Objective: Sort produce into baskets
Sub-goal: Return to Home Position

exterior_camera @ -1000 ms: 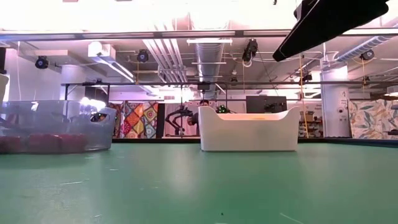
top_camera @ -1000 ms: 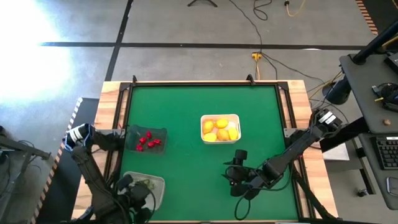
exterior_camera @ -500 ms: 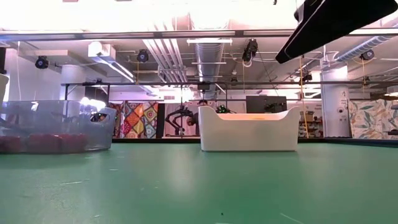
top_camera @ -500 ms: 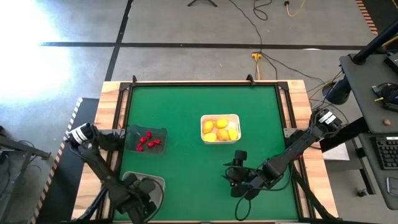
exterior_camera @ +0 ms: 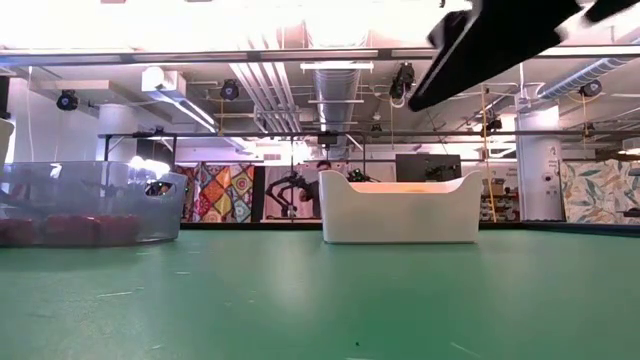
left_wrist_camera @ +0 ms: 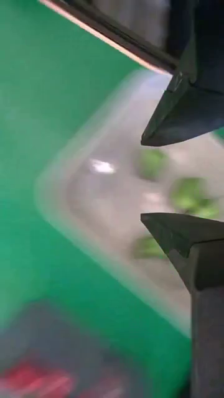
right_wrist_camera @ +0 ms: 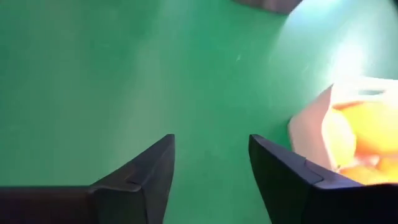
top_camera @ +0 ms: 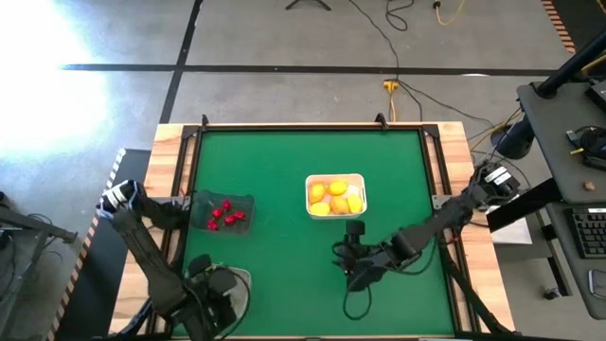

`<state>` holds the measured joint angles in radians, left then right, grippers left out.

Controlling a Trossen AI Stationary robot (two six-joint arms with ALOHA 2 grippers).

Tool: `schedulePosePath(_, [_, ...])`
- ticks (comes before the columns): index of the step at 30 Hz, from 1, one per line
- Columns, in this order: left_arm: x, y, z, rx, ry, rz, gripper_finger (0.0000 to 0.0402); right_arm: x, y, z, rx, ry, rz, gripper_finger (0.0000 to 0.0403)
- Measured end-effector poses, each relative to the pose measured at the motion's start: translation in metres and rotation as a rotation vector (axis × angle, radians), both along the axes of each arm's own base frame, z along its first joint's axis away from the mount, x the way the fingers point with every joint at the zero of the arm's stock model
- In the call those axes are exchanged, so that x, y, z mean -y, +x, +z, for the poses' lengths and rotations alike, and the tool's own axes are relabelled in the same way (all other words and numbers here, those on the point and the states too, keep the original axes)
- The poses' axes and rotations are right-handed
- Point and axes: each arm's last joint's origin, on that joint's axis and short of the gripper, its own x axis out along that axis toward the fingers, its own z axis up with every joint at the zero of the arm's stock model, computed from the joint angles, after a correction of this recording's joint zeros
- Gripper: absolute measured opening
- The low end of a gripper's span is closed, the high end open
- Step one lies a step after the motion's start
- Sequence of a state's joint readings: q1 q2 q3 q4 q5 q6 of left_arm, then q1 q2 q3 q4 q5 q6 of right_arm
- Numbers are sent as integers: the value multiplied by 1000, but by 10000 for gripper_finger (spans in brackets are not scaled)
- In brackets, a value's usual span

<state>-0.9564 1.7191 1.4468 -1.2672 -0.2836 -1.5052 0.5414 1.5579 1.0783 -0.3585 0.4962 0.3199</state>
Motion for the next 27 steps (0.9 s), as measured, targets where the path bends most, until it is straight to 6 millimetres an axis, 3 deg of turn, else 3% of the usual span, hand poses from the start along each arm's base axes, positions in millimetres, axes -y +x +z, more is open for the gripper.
schedulePosePath(4, [-22, 24, 39, 271, 150, -70, 155, 20, 15, -6, 102, -60, 51, 155])
schedulePosePath(8, [-60, 59, 59, 391, 324, -182, 121, 42, 37, 3, 353, -7, 179, 83])
schedulePosePath(12, [-111, 105, 63, 447, 404, -306, 77, 69, 42, 14, 401, -81, 257, 21])
schedulePosePath(16, [-161, 139, 50, 521, 304, -475, 35, 104, 24, 34, 406, -116, 176, 13])
schedulePosePath(22, [-219, 129, 27, 550, 340, -459, 4, 131, -43, 33, 452, -80, 107, 13])
schedulePosePath(27, [-234, 90, 24, 679, 359, -427, 4, 146, -95, 9, 471, -30, -78, 13])
